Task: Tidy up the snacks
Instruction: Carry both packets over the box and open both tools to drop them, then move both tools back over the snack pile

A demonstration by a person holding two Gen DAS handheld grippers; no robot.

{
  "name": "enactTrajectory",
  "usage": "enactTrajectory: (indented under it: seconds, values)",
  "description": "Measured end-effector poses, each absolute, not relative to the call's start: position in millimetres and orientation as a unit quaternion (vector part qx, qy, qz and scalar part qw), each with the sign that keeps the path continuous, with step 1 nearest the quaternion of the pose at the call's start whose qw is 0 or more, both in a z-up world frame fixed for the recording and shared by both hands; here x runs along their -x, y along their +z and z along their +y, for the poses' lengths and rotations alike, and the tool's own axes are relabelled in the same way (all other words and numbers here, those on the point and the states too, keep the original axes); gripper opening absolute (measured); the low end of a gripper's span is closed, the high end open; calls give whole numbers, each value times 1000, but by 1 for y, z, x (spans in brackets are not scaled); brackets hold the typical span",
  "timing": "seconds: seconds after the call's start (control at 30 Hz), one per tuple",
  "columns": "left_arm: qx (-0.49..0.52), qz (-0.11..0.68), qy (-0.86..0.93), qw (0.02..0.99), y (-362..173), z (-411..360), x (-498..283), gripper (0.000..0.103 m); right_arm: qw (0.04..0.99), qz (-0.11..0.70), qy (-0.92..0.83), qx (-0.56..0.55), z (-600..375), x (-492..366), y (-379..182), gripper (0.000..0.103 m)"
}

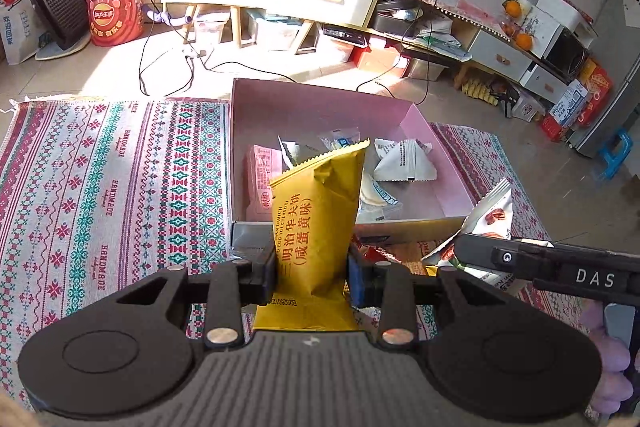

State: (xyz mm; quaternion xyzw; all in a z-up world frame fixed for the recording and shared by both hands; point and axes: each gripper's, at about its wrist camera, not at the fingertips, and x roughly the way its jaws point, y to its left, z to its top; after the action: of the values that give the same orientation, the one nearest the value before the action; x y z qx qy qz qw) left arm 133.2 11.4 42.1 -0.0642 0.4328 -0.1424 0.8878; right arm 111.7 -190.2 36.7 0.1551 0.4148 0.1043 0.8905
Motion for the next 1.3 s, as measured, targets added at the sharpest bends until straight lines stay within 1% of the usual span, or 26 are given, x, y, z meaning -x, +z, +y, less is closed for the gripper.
enactTrajectory:
  seconds: [0.13, 0.3, 0.47, 0.63, 0.77, 0.83, 0.87, 0.9, 0.93, 0.97, 1.0, 1.07, 1.13, 1.23, 1.3]
  values:
    - [58, 428, -138, 891, 43, 0, -153, 40, 904, 388, 85, -155, -199, -133, 42, 43]
    - [63, 416, -148, 895, 37, -10, -172, 40, 911, 373, 65, -165, -208, -158, 32, 44]
    - [46, 411, -157, 897, 21, -21, -184, 40, 909, 377, 55, -171, -218, -172, 18, 44]
    - [38, 397, -160, 903, 19, -28, -192, 41, 910, 376, 51, -168, -220, -179, 10, 44]
    - [36, 405, -158, 900, 9, -31, -195, 41, 907, 381, 56, -172, -220, -183, 5, 44]
    - [28, 398, -161, 903, 9, -31, -194, 42, 905, 383, 60, -176, -219, -184, 5, 47]
    - [23, 397, -159, 904, 10, -31, -194, 43, 905, 381, 59, -178, -220, -183, 5, 51]
    - [18, 399, -158, 903, 10, -31, -194, 52, 905, 380, 61, -180, -220, -182, 6, 60]
    - [15, 401, -156, 902, 11, -31, -193, 66, 906, 378, 62, -180, -220, -181, 7, 64]
    - [15, 402, -153, 903, 12, -31, -192, 71, 907, 377, 63, -178, -220, -181, 8, 66]
    - [16, 401, -153, 903, 13, -30, -191, 74, 908, 376, 63, -176, -219, -179, 11, 68]
    - [15, 403, -158, 901, 17, -29, -187, 75, 908, 375, 64, -175, -219, -175, 14, 72]
    - [14, 402, -157, 902, 23, -29, -182, 83, 907, 377, 65, -175, -220, -171, 18, 77]
    - [6, 395, -163, 904, 33, -28, -171, 91, 907, 381, 62, -167, -222, -162, 25, 80]
    - [-3, 392, -162, 905, 40, -28, -164, 95, 909, 381, 57, -156, -222, -157, 29, 81]
